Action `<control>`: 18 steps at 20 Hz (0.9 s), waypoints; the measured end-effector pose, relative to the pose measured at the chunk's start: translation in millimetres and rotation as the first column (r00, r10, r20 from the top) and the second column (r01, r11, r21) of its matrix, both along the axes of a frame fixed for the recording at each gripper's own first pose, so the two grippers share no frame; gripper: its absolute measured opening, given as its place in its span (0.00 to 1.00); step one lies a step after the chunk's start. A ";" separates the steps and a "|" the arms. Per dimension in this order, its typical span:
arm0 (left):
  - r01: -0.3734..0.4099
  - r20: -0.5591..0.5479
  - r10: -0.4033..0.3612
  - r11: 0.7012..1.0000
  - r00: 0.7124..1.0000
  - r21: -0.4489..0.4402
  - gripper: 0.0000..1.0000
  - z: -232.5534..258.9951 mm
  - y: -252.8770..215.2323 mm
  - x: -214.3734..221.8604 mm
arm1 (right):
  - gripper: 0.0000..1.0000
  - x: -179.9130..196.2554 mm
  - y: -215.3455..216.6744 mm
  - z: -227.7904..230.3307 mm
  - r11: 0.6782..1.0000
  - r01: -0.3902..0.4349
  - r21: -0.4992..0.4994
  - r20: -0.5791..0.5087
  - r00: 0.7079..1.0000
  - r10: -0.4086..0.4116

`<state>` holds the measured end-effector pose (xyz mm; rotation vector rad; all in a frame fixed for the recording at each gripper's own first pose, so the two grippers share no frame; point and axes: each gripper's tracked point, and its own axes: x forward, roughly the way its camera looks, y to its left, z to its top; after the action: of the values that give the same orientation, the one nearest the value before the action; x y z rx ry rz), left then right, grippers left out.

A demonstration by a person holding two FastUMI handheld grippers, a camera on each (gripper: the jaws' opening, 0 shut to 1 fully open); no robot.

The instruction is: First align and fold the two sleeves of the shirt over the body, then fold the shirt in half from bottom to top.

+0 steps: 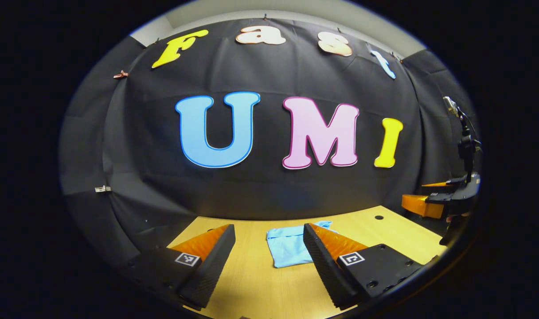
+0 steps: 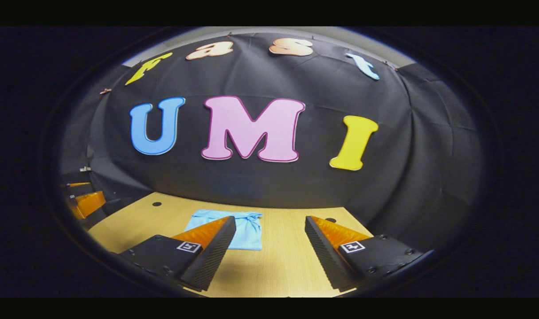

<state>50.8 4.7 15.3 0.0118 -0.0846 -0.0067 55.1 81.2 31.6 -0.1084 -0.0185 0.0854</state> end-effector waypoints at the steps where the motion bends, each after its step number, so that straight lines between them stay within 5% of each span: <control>1: 0.001 0.006 -0.001 1.000 1.000 -0.007 0.98 -1.2 -0.2 -16.1 | 0.97 -17.9 -0.8 -1.4 1.000 0.001 0.003 0.005 1.000 -0.001; 11: 0.021 0.046 -0.022 0.999 0.999 0.026 0.98 -24.1 -5.8 -156.5 | 0.98 -169.1 -15.1 -35.2 1.000 -0.009 0.024 0.020 1.000 0.009; 18: -0.012 0.024 0.011 1.000 1.000 0.021 0.98 -45.6 6.5 -202.9 | 0.96 -214.9 -11.1 -40.3 0.998 -0.032 0.050 0.038 0.999 0.030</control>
<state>-152.1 11.3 -30.3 0.0340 -0.1083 0.0038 -159.8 70.1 -8.7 -0.0594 -0.0597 0.1139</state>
